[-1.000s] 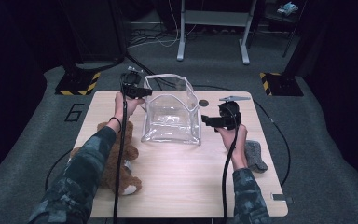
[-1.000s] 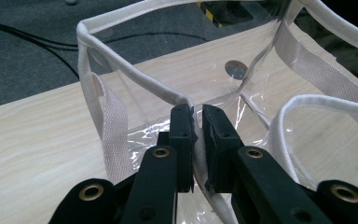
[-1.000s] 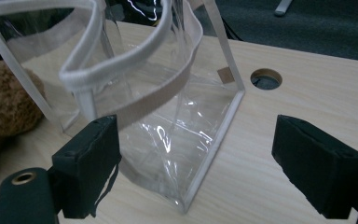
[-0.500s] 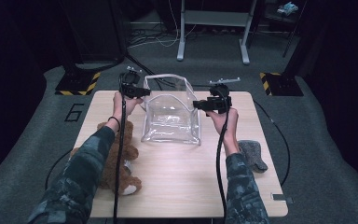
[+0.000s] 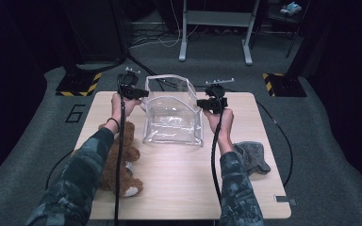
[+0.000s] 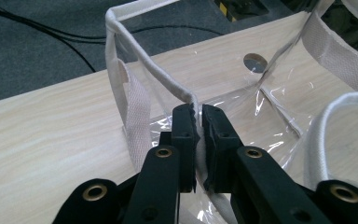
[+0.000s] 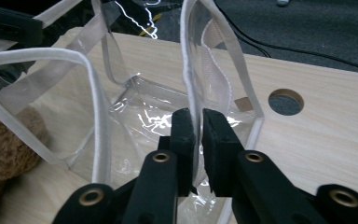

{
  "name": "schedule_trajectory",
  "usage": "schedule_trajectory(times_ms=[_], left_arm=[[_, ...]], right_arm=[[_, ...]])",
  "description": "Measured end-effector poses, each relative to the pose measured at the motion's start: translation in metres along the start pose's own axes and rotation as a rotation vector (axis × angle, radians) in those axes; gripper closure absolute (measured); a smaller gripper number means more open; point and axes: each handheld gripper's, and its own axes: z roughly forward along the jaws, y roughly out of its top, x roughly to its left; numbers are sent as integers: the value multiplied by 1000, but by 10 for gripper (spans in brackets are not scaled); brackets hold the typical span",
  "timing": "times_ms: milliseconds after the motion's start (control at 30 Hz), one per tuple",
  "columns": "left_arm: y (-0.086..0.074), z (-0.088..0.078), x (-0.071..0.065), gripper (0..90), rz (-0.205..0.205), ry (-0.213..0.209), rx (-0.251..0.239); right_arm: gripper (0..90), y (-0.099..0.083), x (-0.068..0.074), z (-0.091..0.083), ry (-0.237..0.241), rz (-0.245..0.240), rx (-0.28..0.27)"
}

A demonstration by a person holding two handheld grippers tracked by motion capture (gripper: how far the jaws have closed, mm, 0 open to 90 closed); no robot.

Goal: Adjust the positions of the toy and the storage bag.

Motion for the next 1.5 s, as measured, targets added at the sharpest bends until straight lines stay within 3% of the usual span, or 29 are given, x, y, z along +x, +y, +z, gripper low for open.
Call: schedule_trajectory(times_ms=[267, 533, 833, 967, 1167, 1500], left_arm=[[-4, -5, -3, 844, 15, -19, 19], [-11, -12, -10, 843, -6, -55, 42], [-23, -21, -24, 842, 6, -106, 66], [-27, -27, -27, 841, 40, -105, 78], [-32, -31, -29, 841, 35, -126, 79], [-39, -37, -28, 841, 39, -146, 79]], right_arm=[[877, -6, -8, -11, -43, 5, -3], [877, -19, -17, -28, -42, -6, -1], [878, -34, -26, -48, -46, -6, 6], [878, -41, -23, -55, -44, -16, 10], [878, -49, -16, -62, -36, -52, 3], [878, -60, -13, -72, -39, -50, -6]])
